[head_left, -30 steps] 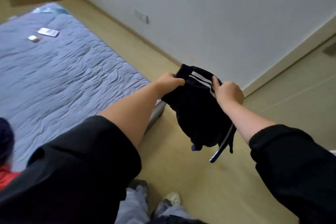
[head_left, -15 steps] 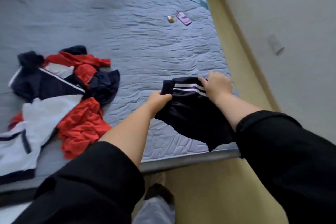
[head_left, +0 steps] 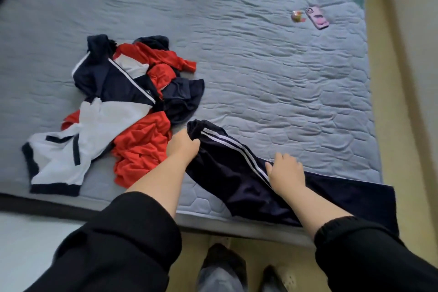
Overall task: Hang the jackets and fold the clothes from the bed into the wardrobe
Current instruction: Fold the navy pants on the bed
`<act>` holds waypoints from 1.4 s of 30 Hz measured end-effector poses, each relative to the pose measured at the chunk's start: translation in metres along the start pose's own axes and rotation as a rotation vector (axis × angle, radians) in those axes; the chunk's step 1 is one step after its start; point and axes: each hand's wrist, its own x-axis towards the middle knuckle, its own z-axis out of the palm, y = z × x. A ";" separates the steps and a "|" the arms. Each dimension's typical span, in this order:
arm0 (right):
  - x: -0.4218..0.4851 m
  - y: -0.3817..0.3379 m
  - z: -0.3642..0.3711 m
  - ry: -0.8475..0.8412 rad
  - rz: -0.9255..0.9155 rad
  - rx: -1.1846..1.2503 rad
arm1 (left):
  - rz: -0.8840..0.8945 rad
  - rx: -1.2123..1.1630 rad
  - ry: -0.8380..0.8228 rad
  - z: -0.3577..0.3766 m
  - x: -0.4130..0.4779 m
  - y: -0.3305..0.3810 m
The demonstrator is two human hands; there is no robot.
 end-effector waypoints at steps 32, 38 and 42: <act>0.050 0.178 0.298 -0.203 0.035 0.021 | 0.415 0.327 -0.407 0.397 -0.074 0.031; 0.059 0.190 0.383 0.109 -0.018 0.044 | 0.731 0.793 -0.098 0.469 -0.045 0.060; 0.071 0.196 0.409 0.434 -0.068 0.095 | 0.974 0.613 0.088 0.481 -0.004 0.089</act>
